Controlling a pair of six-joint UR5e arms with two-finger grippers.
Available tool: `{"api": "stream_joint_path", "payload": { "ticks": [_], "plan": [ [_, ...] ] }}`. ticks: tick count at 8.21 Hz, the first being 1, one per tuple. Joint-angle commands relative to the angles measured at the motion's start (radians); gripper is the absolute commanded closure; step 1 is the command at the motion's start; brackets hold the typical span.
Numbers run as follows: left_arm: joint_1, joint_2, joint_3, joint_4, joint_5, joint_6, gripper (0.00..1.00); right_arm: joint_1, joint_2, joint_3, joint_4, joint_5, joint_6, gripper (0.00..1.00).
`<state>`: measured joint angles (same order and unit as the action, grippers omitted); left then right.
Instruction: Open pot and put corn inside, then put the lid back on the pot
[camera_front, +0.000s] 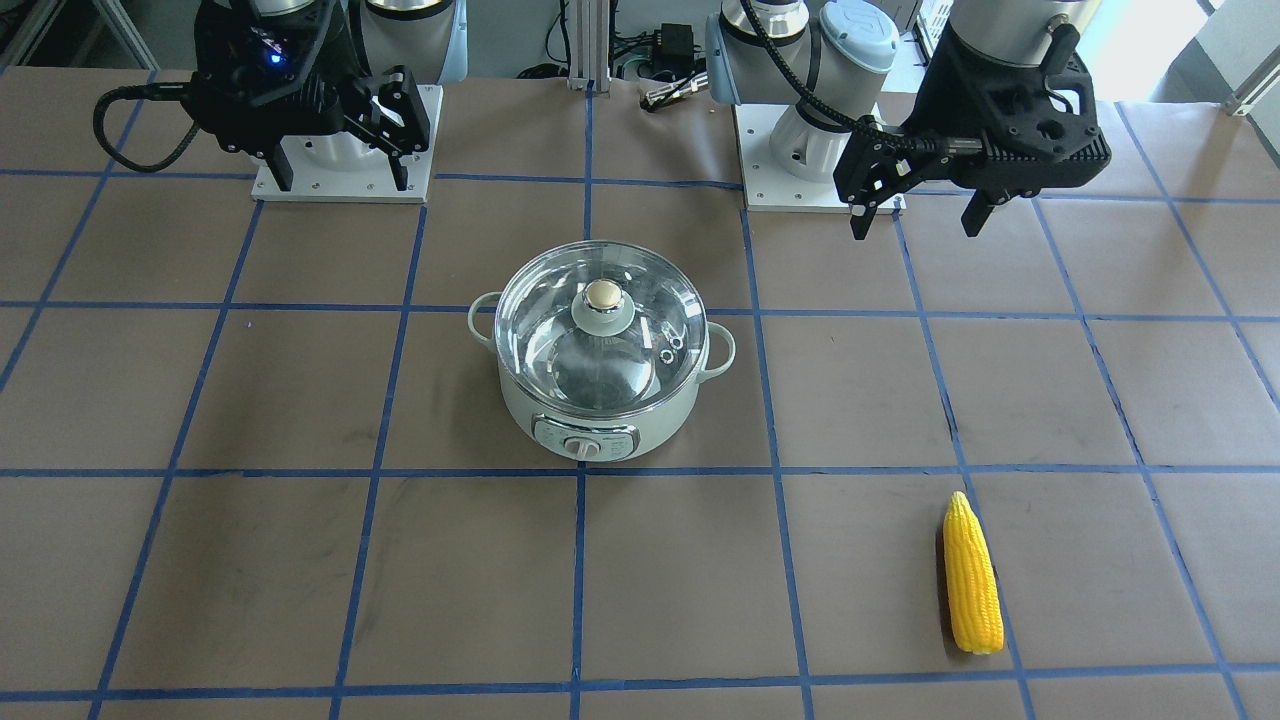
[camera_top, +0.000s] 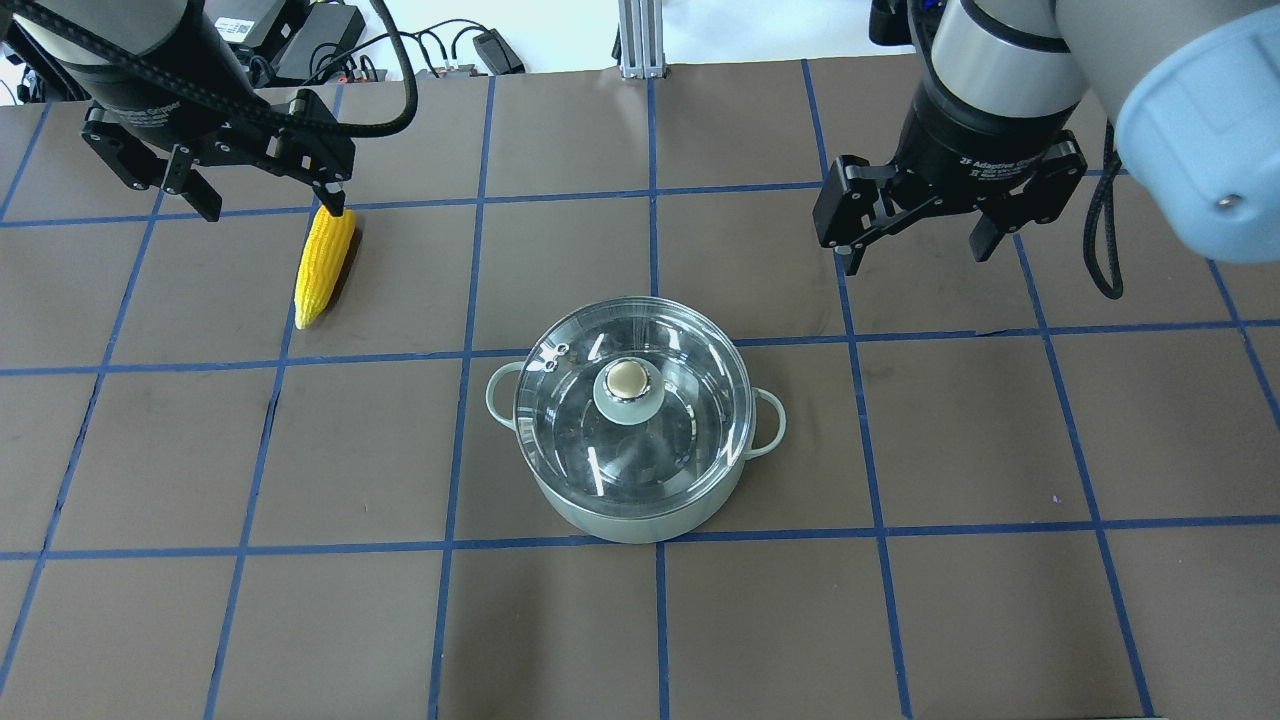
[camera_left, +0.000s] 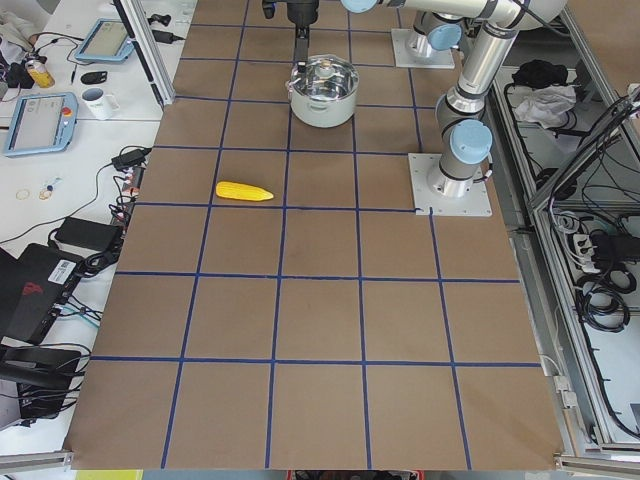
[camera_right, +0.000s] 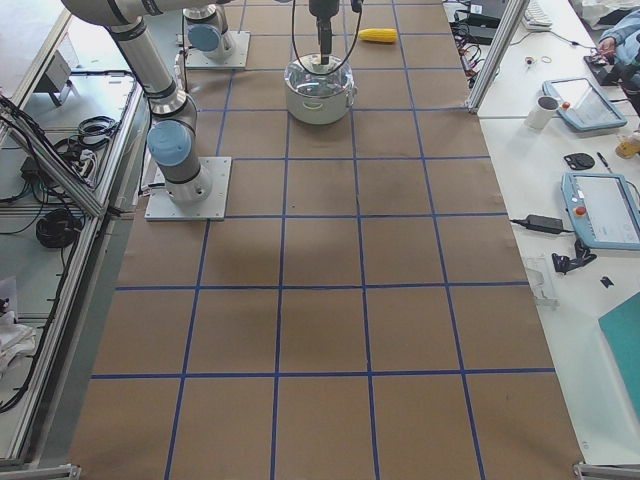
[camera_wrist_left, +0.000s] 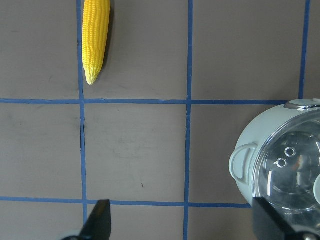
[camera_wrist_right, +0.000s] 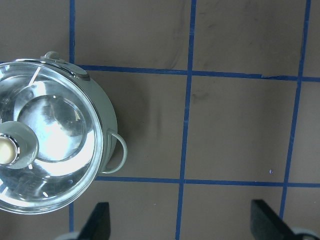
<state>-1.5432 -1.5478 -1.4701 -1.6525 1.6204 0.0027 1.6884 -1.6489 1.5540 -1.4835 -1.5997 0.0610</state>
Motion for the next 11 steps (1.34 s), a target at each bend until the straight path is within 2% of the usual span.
{"api": "stream_joint_path", "payload": {
  "ticks": [1, 4, 5, 7, 8, 11],
  "plan": [
    [0.000, -0.008, -0.001, 0.002, 0.006, 0.008, 0.00, -0.001, -0.002, 0.000, 0.008, -0.005, -0.009, 0.00],
    [0.043, -0.025, -0.002, 0.030, 0.006, 0.145, 0.00, 0.000, -0.005, 0.001, 0.009, -0.005, -0.010, 0.00],
    [0.078, -0.063, -0.006, 0.030, 0.003, 0.154, 0.00, 0.001, -0.006, 0.001, 0.009, -0.014, -0.032, 0.00],
    [0.142, -0.156, -0.009, 0.188, -0.002, 0.167, 0.00, 0.001, 0.003, 0.001, 0.008, -0.017, -0.033, 0.00],
    [0.149, -0.208, -0.012, 0.209, 0.004, 0.207, 0.00, 0.001, 0.003, 0.001, 0.008, -0.017, -0.033, 0.00],
    [0.242, -0.374, -0.032, 0.465, -0.005, 0.421, 0.00, 0.001, 0.006, 0.001, 0.008, -0.017, -0.023, 0.00]
  ]
}}
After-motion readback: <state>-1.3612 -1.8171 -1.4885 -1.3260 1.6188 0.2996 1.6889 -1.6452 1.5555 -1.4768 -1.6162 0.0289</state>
